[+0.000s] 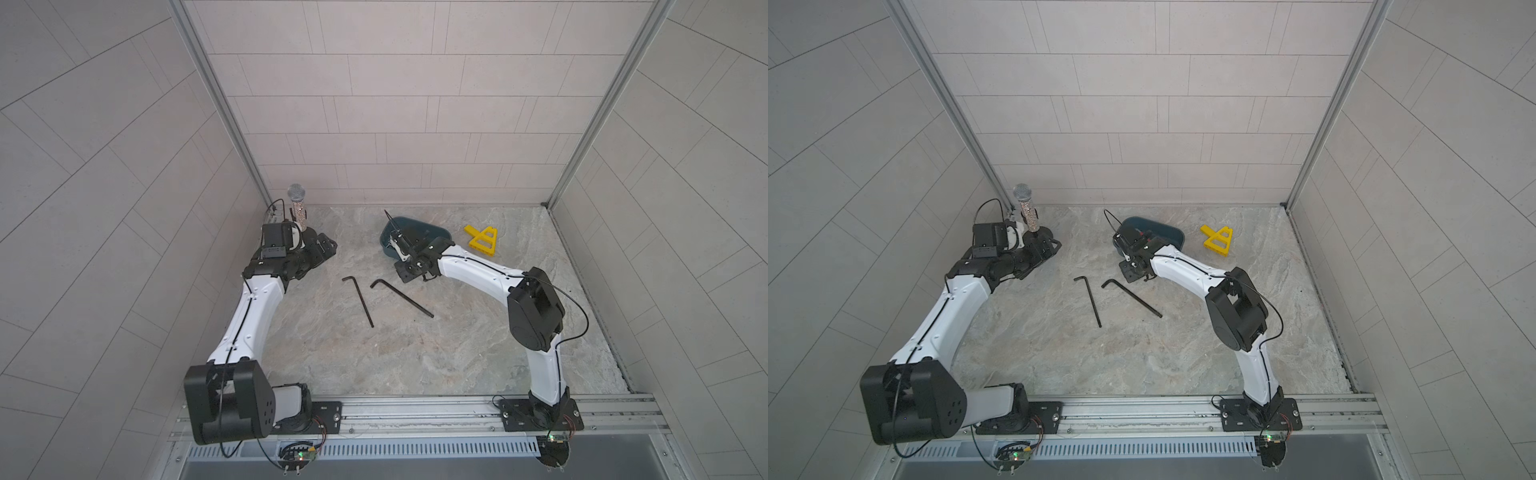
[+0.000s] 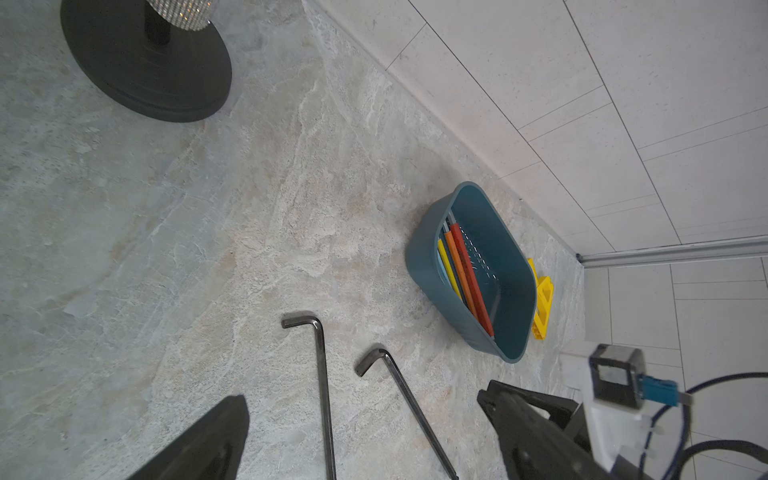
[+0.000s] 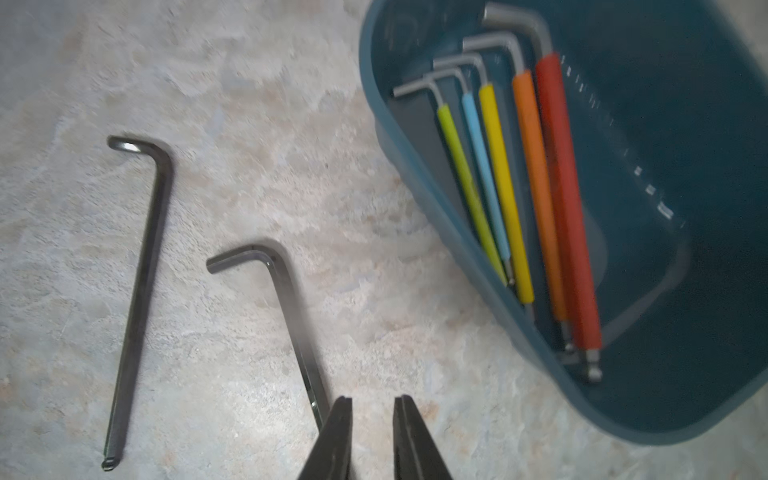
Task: Put the hex key on the desktop into the storage box
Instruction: Pick up the Allen key from the center of the board.
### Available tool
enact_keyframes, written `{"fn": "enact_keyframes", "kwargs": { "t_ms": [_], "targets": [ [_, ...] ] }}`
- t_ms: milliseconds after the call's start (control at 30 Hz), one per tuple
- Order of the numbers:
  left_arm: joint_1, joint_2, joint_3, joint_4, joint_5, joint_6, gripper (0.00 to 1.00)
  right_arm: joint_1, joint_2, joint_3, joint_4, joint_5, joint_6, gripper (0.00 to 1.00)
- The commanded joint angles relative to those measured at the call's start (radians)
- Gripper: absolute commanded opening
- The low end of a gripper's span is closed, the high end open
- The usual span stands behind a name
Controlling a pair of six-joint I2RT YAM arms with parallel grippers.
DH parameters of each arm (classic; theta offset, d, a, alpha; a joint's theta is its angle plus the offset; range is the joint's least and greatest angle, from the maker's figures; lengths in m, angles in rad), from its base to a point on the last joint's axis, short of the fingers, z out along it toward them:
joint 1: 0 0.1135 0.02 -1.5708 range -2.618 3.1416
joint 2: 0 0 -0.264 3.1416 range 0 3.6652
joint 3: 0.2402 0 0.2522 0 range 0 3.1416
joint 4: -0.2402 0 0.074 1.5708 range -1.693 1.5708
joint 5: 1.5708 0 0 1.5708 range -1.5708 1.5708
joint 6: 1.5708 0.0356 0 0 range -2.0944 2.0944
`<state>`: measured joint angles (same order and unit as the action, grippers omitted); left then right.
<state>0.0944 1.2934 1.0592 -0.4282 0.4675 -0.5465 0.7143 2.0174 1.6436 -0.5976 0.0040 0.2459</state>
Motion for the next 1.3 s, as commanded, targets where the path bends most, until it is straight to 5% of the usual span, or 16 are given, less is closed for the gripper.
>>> {"fn": "enact_keyframes", "kwargs": {
  "t_ms": [0, 100, 600, 800, 1000, 1267],
  "targets": [
    [0.008, -0.011, -0.016, 0.020, 0.006, -0.001, 1.00, 0.022, -0.037, -0.064, 0.049, -0.021, -0.043, 0.48],
    [0.008, -0.009, -0.015, 0.022, 0.010, -0.003, 1.00, 0.038, -0.006, -0.076, 0.048, -0.027, -0.073, 0.56],
    [0.010, -0.003, -0.017, 0.020, 0.005, -0.001, 1.00, 0.055, 0.108, -0.085, 0.067, -0.084, -0.134, 0.56],
    [0.011, -0.005, -0.018, 0.019, 0.002, 0.000, 1.00, 0.062, 0.148, -0.101, 0.079, -0.050, -0.136, 0.39],
    [0.011, -0.009, -0.015, 0.016, -0.001, 0.003, 1.00, 0.068, 0.186, -0.131, 0.096, -0.047, -0.133, 0.38],
    [0.014, -0.008, -0.015, 0.016, -0.006, 0.003, 1.00, 0.068, 0.195, -0.149, 0.117, -0.047, -0.116, 0.01]
  ]
}}
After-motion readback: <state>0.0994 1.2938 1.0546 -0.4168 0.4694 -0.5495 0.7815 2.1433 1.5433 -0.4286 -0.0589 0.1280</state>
